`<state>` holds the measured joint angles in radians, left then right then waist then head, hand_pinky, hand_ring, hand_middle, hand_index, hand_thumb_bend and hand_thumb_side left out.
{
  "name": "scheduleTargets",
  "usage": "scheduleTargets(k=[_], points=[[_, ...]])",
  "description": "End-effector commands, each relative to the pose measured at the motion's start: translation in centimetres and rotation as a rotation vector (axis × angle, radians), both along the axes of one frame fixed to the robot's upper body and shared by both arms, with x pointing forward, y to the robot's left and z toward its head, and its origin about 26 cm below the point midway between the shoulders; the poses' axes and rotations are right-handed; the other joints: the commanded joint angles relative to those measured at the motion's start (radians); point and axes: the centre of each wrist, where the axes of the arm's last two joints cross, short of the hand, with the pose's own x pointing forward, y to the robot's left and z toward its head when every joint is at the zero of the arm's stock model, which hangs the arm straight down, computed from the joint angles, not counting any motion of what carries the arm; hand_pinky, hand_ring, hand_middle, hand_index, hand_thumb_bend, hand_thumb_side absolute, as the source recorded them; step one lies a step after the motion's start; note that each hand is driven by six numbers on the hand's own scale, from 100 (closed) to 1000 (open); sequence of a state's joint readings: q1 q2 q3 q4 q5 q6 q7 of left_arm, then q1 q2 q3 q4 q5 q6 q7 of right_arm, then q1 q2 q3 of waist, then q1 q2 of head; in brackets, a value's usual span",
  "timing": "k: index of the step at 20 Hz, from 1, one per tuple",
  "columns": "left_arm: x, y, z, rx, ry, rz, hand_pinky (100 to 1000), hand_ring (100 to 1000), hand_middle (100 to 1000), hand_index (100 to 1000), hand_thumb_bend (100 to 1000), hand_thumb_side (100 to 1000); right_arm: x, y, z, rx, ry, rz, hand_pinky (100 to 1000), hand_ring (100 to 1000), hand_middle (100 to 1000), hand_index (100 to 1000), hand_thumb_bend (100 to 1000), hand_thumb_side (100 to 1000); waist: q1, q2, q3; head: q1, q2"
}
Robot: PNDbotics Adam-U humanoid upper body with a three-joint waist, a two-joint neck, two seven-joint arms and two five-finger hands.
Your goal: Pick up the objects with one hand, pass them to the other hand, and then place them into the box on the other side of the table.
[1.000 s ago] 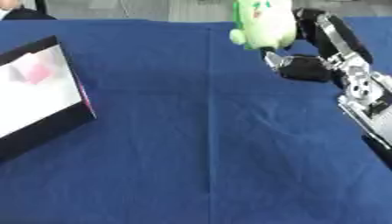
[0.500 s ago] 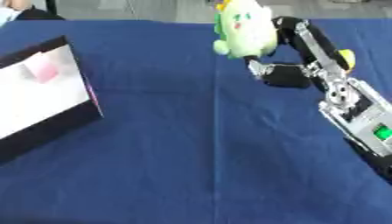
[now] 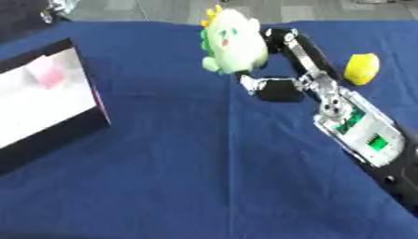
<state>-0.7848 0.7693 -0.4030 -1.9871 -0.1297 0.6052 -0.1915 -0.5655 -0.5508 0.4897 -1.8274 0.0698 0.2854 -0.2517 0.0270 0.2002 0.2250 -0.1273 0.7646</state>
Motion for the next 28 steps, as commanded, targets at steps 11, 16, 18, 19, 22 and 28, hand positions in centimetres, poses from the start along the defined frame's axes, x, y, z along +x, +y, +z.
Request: scheduleTargets(k=[11,16,18,19,22,28], points=[[-0.6,-2.6,-0.2,0.149,0.063,0.009,874,789,799,877,100,833,-0.1,1.5,0.6,-0.031,-0.082,0.046,780,638,330,449,196,100,0.018,-0.034,0.011,0.007,0.005],[-0.7,-3.2,-0.4,0.180,0.093,-0.008,884,797,804,887,100,891,-0.1,1.9,0.4,-0.058,-0.102,0.066,786,640,333,451,202,100,0.019,-0.032,0.011,0.007,0.005],[-0.8,-3.4,-0.5,0.188,0.113,-0.022,887,799,804,887,100,942,-0.2,2.0,0.3,-0.072,-0.113,0.076,787,640,334,451,204,100,0.019,-0.030,0.010,0.008,0.005],[-0.8,-3.5,-0.5,0.192,0.122,-0.033,888,800,801,883,134,954,-0.2,2.1,0.3,-0.079,-0.117,0.081,788,640,334,451,205,100,0.018,-0.029,0.010,0.008,0.005],[-0.8,-3.8,-0.6,0.207,0.136,-0.059,889,804,800,878,215,951,-0.2,2.3,0.3,-0.095,-0.126,0.093,790,640,335,451,207,100,0.018,-0.027,0.009,0.009,0.005],[-0.4,-4.3,-1.1,0.260,0.160,-0.046,896,819,810,878,348,930,-0.5,2.7,0.3,-0.124,-0.158,0.129,795,641,338,452,211,100,0.016,-0.025,0.007,0.014,0.005]])
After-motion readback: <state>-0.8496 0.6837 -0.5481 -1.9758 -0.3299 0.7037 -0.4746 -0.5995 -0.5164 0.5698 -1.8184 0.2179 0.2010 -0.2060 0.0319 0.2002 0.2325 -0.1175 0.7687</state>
